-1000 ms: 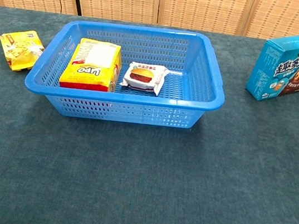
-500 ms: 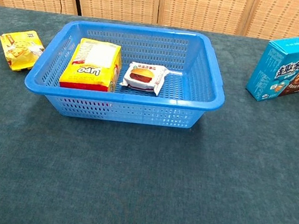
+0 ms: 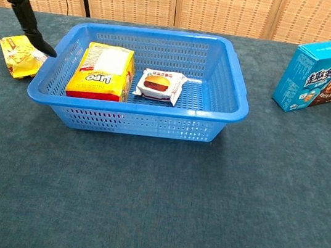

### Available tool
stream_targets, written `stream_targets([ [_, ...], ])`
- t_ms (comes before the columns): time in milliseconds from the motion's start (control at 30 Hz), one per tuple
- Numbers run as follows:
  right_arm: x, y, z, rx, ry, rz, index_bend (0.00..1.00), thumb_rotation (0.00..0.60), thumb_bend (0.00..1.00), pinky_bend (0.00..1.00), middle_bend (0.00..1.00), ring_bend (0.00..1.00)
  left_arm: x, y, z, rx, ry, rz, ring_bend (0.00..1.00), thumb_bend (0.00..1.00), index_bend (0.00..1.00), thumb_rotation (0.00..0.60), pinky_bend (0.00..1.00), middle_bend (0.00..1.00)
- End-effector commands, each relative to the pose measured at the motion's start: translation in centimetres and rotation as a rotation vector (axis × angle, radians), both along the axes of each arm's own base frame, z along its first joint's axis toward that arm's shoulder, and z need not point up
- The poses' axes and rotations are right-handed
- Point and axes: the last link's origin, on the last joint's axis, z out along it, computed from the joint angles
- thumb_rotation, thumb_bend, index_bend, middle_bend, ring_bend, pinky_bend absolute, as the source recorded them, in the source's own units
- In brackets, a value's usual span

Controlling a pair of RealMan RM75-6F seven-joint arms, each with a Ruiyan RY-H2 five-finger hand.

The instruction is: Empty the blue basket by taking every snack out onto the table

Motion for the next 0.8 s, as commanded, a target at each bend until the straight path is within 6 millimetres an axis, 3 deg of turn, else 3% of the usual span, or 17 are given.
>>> stream_targets([
  [33,0.0,0.5,-0.2,-0.002,-0.003,0.006,0.02,0.6,0.0,0.02,0.0,0.0,1.5,0.6,-1.9,-0.024,-0.007,0.004,0.0,0.0,0.0,0.6,0.0,0.0],
  [367,-0.1,1.0,-0.3,-0.002,-0.015,0.002,0.03,0.6,0.0,0.02,0.0,0.0,4.1,2.7,-5.2,-0.043,-0.002,0.075,0.0,0.0,0.0,0.6,0.0,0.0],
  [667,-0.1,1.6,0.5,-0.041,-0.028,0.003,0.03,0.6,0.0,0.02,0.0,0.0,5.8,2.8,-5.4,-0.059,0.034,0.052,0.0,0.0,0.0,0.6,0.0,0.0],
  [800,-0.2,1.4,0.7,-0.051,-0.043,-0.011,0.03,0.6,0.0,0.02,0.0,0.0,4.8,2.6,-4.7,-0.043,0.082,0.011,0.0,0.0,0.0,0.6,0.0,0.0],
])
